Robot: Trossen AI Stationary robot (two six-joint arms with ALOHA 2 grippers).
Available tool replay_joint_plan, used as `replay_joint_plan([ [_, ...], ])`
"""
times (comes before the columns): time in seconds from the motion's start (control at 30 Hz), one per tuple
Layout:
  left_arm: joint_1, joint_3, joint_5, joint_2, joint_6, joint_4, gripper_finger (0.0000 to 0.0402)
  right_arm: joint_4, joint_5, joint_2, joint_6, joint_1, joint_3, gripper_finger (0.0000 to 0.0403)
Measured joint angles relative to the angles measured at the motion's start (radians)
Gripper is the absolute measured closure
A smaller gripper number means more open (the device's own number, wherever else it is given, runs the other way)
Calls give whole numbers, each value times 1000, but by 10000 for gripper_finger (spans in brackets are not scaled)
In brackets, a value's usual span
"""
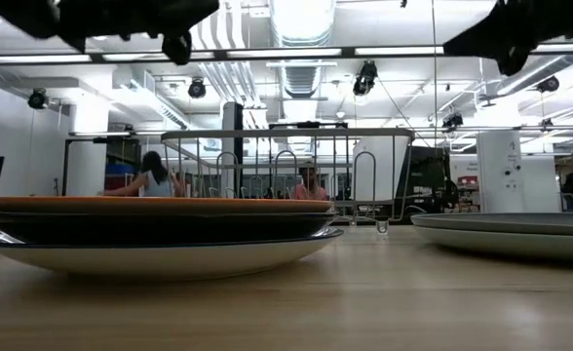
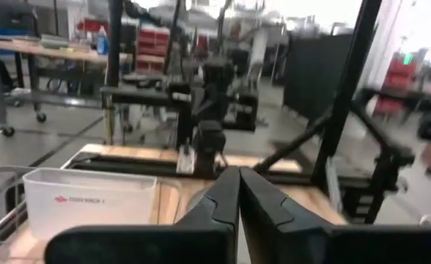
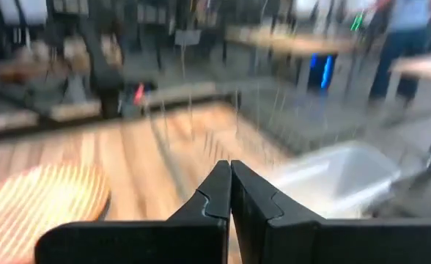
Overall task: Sort dishes
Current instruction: Put the grey plate in the dish rack
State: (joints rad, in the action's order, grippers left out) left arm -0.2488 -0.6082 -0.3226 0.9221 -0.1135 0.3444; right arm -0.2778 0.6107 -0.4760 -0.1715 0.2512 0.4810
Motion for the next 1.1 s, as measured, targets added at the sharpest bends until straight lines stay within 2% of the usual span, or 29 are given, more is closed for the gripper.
replay_joint_plan([
  [0.17,155,-78,161,33,113,-173,401,-359,-18,-122,-237,0,131,403],
  [0.23,229,-87,258,56,132,-207,401,-464,-53,-167,-305,0,155,403],
  [0.33,317,-97,405,81,156,-222,401,-548,-140,-225,-361,0,166,403],
  [0.4,355,-101,456,95,161,-221,401,-561,-185,-256,-354,0,164,403],
  [0.57,393,-100,469,120,158,-219,401,-595,-202,-348,-310,0,154,403],
  [0.93,394,-100,471,168,151,-195,401,-595,-223,-559,-298,-2,154,400],
  [1.1,390,-100,473,179,188,-169,401,-590,-227,-629,-291,-3,153,353],
])
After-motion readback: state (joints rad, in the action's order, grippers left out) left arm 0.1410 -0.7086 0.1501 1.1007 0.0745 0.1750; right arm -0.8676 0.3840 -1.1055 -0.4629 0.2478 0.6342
